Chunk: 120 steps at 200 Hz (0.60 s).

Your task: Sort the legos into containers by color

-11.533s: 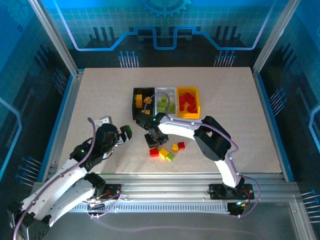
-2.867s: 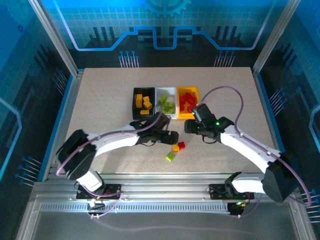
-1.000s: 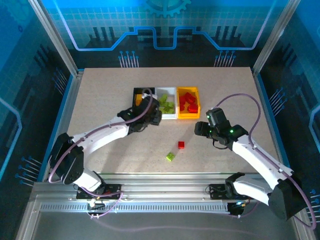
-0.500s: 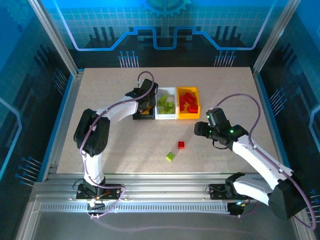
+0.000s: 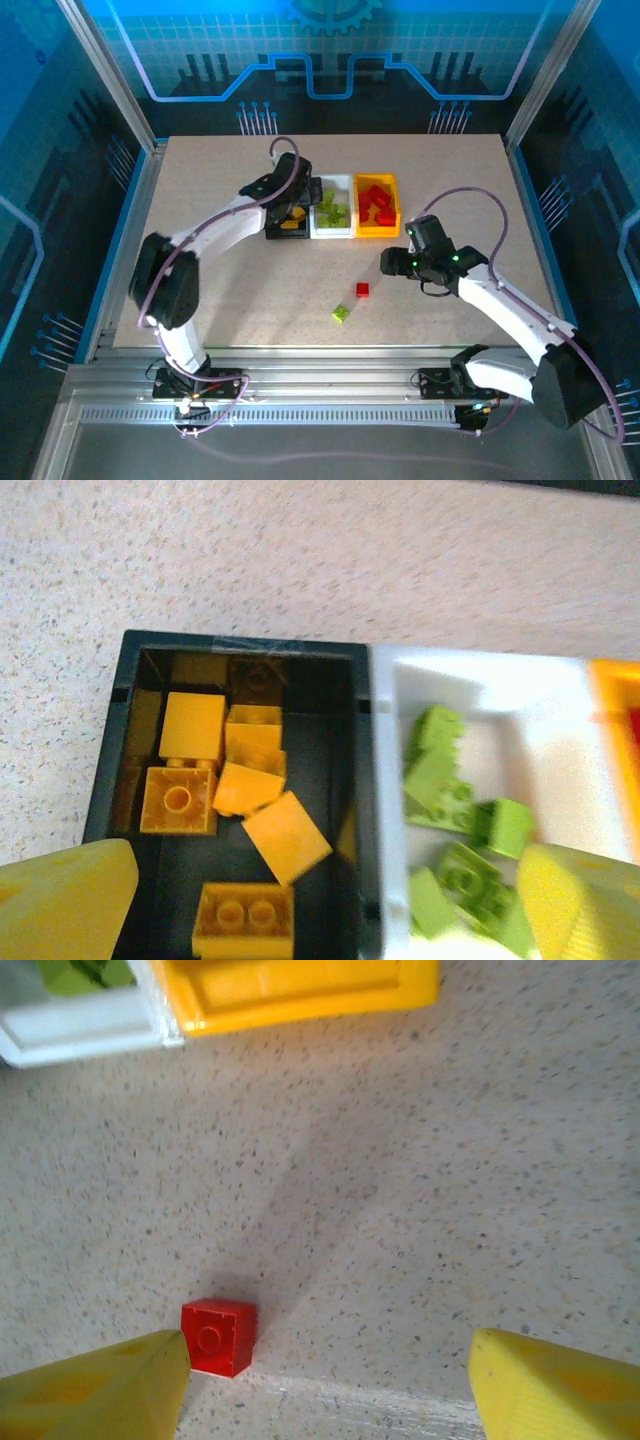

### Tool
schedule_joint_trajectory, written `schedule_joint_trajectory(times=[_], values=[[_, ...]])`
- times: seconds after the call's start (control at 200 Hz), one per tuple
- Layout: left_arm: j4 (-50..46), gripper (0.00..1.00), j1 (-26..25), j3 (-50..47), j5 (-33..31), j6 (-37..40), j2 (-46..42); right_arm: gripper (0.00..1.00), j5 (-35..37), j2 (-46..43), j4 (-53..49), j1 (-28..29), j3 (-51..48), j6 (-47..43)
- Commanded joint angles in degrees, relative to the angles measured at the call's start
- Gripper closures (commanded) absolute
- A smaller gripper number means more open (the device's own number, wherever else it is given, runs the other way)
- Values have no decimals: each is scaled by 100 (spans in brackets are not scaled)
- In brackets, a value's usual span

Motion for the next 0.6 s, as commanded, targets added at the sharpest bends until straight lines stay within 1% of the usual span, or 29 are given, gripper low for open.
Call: schedule_joint_trajectory(times=[0.0, 0.09, 0.18, 0.355, 0.47, 0.595], values=[[244, 1, -188, -506, 331, -204, -899, 25, -409, 304, 131, 382, 145, -393], [319, 1, -344, -1087, 330, -270, -1518, 25, -422, 695, 141, 881, 285, -576], [143, 1, -496, -1650, 54, -407, -2084, 26, -385, 1202, 117, 1436, 505, -756], [-109, 1, -513, -2845, -79, -805, -3278, 27, -126, 2222, -102, 2394, 1037, -1002], [-385, 1, -504, -3343, -129, -932, -3931, 28, 25, 2645, -240, 2774, 1273, -1070], [-704, 1, -504, -3604, -210, -1024, -4256, 29, 248, 2962, -383, 2954, 1438, -1053]])
